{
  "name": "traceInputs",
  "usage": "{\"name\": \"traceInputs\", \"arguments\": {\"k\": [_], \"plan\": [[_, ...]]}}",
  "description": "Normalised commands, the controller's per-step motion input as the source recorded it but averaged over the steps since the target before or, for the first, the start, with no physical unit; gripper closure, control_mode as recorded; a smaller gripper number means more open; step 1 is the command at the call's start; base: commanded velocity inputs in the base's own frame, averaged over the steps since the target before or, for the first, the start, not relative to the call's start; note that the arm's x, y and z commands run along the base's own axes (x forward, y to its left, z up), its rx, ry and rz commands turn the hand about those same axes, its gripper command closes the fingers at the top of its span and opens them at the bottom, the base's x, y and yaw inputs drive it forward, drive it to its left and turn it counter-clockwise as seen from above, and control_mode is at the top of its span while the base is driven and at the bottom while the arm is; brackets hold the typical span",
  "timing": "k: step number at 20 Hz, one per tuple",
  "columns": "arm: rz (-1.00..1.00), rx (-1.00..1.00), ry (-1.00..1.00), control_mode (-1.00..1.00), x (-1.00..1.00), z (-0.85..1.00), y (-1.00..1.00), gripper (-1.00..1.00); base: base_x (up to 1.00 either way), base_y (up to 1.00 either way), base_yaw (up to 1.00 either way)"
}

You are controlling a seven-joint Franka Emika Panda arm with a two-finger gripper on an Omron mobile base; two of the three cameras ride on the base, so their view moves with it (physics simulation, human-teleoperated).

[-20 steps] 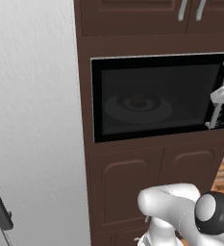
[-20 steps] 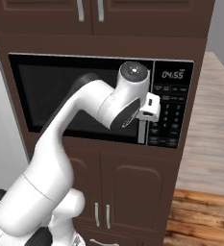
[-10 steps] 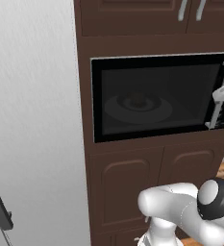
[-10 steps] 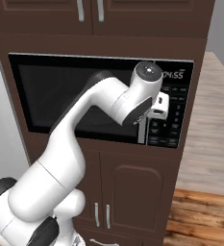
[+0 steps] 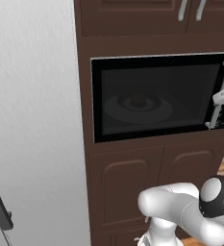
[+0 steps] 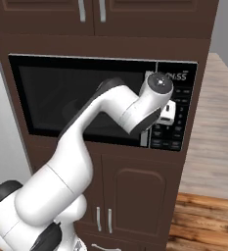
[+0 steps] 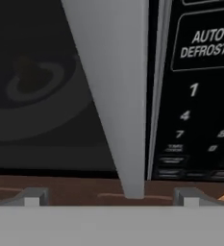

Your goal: Retrieve the reheated potato from the microwave, then place the potato, cheese, and condiment on the cutting board.

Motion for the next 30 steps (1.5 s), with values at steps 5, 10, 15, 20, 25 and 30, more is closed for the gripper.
{"name": "traceInputs", "arguments": {"k": [5,10,15,20,25,30], "plan": [[0.0,0.06,-0.08,-1.0,0.34,-0.09,0.01,-1.0,0.0,0.0,0.0],[0.0,0.03,-0.04,-1.0,0.38,-0.08,-0.01,-1.0,0.0,0.0,0.0],[0.0,0.0,0.0,-1.0,0.27,-0.1,-0.16,-1.0,0.0,0.0,0.0],[0.0,0.0,0.0,-1.0,0.25,-0.1,-0.15,-1.0,0.0,0.0,0.0],[0.0,0.0,0.0,-1.0,0.24,-0.11,-0.19,-1.0,0.0,0.0,0.0],[0.0,0.0,0.0,-1.0,0.19,-0.08,-0.36,-1.0,0.0,0.0,0.0]]}}
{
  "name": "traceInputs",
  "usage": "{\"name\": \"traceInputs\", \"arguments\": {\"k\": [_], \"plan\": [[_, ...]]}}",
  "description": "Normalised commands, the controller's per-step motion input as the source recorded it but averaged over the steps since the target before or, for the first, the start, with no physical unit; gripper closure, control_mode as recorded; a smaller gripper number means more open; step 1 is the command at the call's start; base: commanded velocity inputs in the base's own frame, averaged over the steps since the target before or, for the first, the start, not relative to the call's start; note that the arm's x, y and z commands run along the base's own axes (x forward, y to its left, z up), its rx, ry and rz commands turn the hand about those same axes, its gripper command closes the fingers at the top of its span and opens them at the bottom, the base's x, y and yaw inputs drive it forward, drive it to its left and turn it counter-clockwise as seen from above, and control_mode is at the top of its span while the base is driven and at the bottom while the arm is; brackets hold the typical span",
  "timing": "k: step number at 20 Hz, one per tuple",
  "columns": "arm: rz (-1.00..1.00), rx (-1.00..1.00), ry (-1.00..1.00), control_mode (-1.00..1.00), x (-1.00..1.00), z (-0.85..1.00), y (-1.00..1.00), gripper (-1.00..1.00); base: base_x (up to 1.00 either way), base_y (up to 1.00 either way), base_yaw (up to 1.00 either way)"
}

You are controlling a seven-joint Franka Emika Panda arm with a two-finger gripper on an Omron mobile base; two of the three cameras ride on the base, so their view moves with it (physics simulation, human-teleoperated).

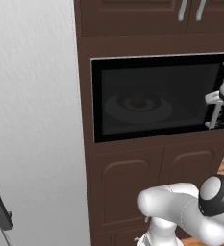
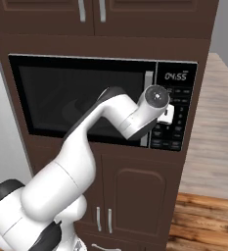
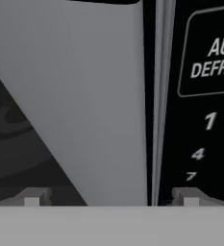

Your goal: Retrieve the reheated potato from the microwave, then place the potato, cheese, and condiment on the cutting board.

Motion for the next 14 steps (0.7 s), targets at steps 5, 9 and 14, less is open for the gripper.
{"name": "traceInputs", "arguments": {"k": [5,9,14], "plan": [[0.0,0.01,0.0,-1.0,0.17,-0.04,-0.37,-1.0,0.0,0.0,0.0],[0.0,0.02,0.0,-1.0,0.17,-0.02,-0.34,-1.0,0.0,0.0,0.0],[0.03,0.13,0.0,-1.0,0.47,-0.14,-0.08,1.0,0.0,0.0,0.0]]}}
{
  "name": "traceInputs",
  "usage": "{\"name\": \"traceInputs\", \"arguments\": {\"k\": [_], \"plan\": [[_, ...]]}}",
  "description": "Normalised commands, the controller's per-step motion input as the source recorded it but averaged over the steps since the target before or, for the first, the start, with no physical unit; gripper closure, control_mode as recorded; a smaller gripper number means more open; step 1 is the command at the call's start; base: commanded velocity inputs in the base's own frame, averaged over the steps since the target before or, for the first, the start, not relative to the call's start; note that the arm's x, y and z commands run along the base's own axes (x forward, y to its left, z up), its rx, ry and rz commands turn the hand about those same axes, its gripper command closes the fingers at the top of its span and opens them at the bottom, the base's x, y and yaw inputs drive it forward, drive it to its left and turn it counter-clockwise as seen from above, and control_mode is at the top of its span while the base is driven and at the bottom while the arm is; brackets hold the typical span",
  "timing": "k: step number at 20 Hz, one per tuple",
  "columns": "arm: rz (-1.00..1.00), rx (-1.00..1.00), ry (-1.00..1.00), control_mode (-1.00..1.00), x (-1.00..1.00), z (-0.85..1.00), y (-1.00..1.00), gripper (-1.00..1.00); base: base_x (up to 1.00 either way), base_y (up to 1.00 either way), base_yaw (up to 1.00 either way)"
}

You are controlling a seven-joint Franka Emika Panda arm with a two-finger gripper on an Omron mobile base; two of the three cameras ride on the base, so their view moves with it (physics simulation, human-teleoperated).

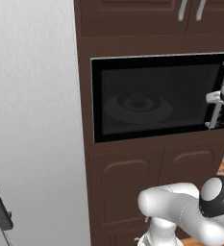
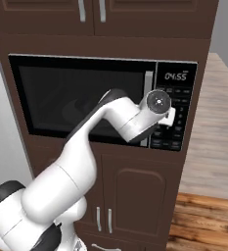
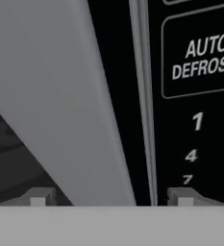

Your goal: Retrieve the reheated potato from the microwave, then place the potato, cheese, and condiment on the cutting board.

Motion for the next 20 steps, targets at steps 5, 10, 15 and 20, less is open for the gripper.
{"name": "traceInputs", "arguments": {"k": [5,10,15,20], "plan": [[0.13,0.16,0.0,-1.0,0.54,-0.15,0.05,1.0,0.0,0.0,0.0],[0.12,0.1,-0.02,-1.0,0.4,-0.16,0.23,1.0,0.0,0.0,0.0],[0.04,0.01,-0.03,-1.0,0.08,-0.13,0.47,1.0,0.0,0.0,0.0],[-0.05,0.0,0.0,-1.0,-0.24,-0.16,0.51,1.0,0.0,0.0,0.0]]}}
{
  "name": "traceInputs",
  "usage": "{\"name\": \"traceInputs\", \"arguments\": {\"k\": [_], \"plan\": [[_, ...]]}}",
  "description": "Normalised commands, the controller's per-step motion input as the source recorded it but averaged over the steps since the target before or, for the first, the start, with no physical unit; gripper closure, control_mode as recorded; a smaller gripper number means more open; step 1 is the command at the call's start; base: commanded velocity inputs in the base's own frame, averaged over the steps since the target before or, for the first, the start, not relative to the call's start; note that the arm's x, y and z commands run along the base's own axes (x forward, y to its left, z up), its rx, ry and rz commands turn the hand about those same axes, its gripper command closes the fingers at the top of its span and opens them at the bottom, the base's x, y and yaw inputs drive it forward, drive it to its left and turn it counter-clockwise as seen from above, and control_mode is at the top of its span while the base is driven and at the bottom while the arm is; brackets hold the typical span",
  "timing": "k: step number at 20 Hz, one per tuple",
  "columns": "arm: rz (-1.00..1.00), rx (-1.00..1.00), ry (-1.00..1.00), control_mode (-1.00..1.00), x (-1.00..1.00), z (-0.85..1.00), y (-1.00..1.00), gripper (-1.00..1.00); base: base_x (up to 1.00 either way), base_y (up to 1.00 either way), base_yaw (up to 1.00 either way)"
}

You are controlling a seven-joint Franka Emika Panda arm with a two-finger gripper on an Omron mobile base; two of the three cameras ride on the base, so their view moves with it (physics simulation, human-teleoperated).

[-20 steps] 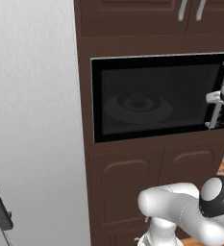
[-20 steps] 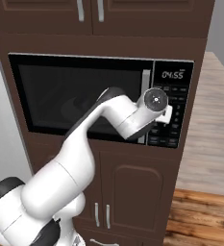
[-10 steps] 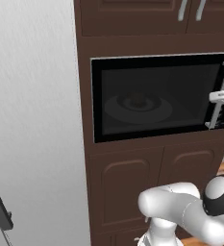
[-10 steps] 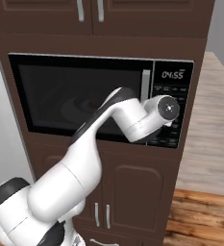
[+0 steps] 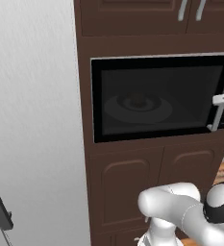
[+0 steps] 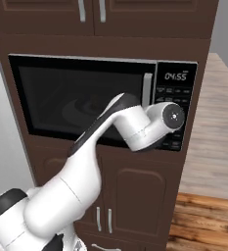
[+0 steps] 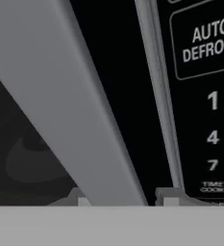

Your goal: Retrieve the reheated potato from the microwave, then place the potato, cheese, and condiment on the cutting board.

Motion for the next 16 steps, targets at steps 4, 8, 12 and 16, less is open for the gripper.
{"name": "traceInputs", "arguments": {"k": [4,8,12,16], "plan": [[-0.15,0.0,0.0,-1.0,-0.46,-0.08,0.45,1.0,0.0,0.0,0.0],[-0.22,0.0,0.0,-1.0,-0.62,-0.01,0.34,1.0,0.0,0.0,0.0],[-0.29,0.01,0.04,-1.0,-0.65,0.0,0.24,1.0,0.0,0.0,0.0],[-0.27,0.02,0.07,-1.0,-0.64,0.05,0.16,1.0,0.0,0.0,0.0]]}}
